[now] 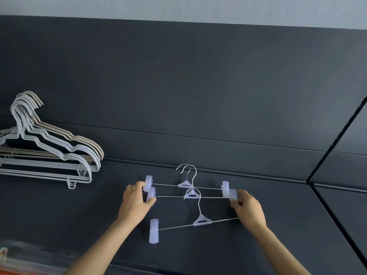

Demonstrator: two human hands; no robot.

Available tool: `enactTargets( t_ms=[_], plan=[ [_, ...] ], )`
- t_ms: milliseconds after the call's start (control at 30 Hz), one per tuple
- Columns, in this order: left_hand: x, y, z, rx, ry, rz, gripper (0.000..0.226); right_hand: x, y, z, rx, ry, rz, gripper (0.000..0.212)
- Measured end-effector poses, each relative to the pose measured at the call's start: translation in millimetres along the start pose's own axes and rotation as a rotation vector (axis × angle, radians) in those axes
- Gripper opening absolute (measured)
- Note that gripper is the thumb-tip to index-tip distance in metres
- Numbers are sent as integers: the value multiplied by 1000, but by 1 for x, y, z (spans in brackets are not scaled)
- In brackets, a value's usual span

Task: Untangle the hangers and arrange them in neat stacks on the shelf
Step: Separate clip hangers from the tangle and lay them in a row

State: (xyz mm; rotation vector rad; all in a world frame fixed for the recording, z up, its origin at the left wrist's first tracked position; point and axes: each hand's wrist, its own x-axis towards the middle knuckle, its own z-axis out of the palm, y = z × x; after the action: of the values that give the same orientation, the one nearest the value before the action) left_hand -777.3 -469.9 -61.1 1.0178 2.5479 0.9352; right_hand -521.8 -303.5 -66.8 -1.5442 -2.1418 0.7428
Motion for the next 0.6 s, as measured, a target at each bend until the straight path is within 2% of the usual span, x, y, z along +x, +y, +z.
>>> enactTargets(
  t_ms=[100, 233, 400, 600],
  plan=[
    [-2, 5, 0, -45, -78, 13, 40, 3, -5, 0, 14, -46, 24, 12],
    [-5, 12, 1, -103, -75, 47, 26, -6, -8, -7, 48, 7, 76, 12],
    [-9, -1, -6, -146, -36, 40, 26, -24, -13, -9, -56, 110, -37, 5],
    [2, -18, -21, -120, 19, -23, 20, -19, -27, 10, -163, 57, -166, 45]
  ],
)
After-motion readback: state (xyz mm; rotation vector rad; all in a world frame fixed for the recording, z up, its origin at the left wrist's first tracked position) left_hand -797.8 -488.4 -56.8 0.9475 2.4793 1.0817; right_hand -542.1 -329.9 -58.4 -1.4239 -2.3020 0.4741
